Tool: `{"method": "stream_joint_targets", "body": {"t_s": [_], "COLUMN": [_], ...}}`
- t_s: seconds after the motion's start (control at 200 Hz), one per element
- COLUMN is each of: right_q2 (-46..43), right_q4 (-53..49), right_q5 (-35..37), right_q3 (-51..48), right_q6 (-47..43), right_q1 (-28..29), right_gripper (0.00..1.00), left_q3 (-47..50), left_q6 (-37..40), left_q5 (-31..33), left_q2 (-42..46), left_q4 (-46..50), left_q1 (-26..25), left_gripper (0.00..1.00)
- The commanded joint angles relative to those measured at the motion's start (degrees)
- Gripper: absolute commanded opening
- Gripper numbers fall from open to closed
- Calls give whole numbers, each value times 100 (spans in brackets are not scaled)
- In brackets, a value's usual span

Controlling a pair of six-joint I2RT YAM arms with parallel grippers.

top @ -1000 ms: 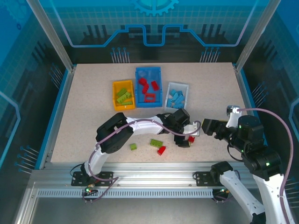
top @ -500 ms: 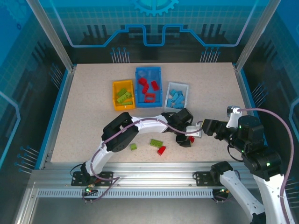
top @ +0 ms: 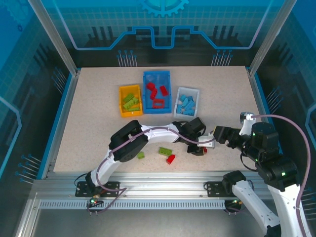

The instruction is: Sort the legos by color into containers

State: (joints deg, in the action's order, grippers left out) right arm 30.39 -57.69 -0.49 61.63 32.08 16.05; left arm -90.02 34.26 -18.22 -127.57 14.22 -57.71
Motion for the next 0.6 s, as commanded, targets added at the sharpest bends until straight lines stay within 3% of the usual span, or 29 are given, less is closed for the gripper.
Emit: {"method": "stream_joint_targets", "body": {"t_s": [0.0, 0.155, 0.31, 0.415, 0.595], "right_q2": [74, 361, 1008, 1732, 2809], "right_q4": [-108, 180, 685, 862, 1537], "right_q5": [-76, -429, -1054, -1039, -96], "right_q3": [207, 253, 264, 347, 544], "right_q6": [-123, -256, -320, -360, -378], "right_q1": [-66, -69, -68, 138, 1304], "right_gripper": [79, 80, 79, 77, 77], "left_q3": [698, 1825, 2039, 1710, 330], "left_q6": [-807, -1864, -2722, -3235, -3934], "left_q5": [12, 279, 818, 1137, 1653], "left_q2": [1056, 2451, 3227, 3267, 2380], "left_q4": [-741, -1425, -924, -391, 673], "left_q1": [253, 832, 1696, 2333, 3024], "left_gripper": [32, 32, 32, 33, 33]}}
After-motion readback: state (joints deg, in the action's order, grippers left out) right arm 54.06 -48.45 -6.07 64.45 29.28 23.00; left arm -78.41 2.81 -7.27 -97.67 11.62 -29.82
